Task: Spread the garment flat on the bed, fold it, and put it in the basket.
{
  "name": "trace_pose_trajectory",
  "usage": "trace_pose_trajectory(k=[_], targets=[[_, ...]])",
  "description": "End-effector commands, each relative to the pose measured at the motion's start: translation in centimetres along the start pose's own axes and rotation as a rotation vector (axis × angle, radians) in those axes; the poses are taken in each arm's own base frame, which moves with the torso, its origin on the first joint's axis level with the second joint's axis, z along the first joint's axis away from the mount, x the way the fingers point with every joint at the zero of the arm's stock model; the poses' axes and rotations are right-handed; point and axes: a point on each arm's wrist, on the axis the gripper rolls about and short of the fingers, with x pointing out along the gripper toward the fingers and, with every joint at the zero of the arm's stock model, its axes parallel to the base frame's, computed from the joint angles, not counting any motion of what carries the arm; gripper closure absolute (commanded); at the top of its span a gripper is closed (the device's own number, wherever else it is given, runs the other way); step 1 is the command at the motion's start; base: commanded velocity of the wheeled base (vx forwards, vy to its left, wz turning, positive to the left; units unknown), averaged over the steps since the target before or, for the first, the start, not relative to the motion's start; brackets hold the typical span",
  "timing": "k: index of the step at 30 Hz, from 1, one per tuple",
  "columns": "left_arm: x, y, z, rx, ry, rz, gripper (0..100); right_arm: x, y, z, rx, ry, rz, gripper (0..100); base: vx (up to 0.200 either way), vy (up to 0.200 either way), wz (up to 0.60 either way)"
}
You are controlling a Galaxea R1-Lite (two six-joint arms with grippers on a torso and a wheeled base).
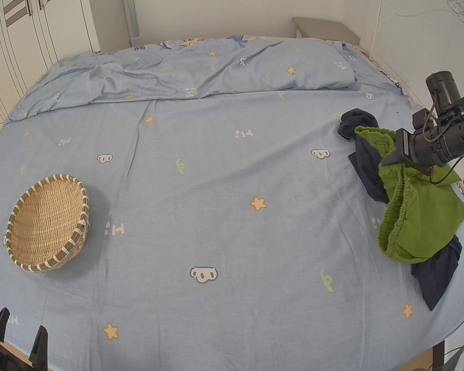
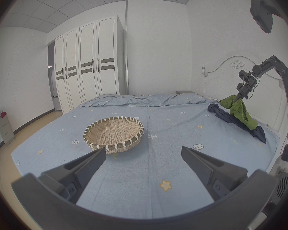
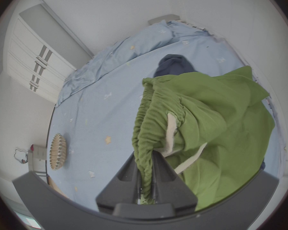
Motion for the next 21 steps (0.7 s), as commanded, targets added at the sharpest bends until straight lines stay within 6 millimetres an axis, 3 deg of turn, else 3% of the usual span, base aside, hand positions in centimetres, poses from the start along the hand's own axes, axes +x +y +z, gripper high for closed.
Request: trace_pose_trajectory(k=[1,6,11,12,13,18,21], targets=[[0.0,0.0,-0.5,0.000,0.001,0.001,0,-0.3,3.6,-1.1,-0.044,0.022,0.084,100,0.000,0.000,0.00],[0.0,0.0,-0.5,0.000,0.001,0.001,0,-1.7,8.4,-2.4,-0.058,0.031,0.212,100,0.000,0.000,0.00],[0.0,0.0,-0.5,0.000,0.001,0.001,0,-1.7,14.1,-4.4,-0.162,0.072,0.346,100,0.000,0.000,0.00],[0.0,0.0,-0.5,0.000,0.001,0.001,0,-1.7,14.3,-4.5,-0.165,0.074,0.349,100,0.000,0.000,0.00],[0.0,0.0,-0.5,0.000,0.001,0.001,0,-1.2,16.4,-5.0,-0.184,0.093,0.391,100,0.000,0.000,0.00],[0.0,0.0,-0.5,0.000,0.001,0.001,0,-2.4,20.8,-5.0,-0.133,0.074,0.516,100,0.000,0.000,0.00],[0.0,0.0,-0.5,0.000,0.001,0.001,0,-1.8,23.1,-5.3,-0.140,0.079,0.560,100,0.000,0.000,0.00]])
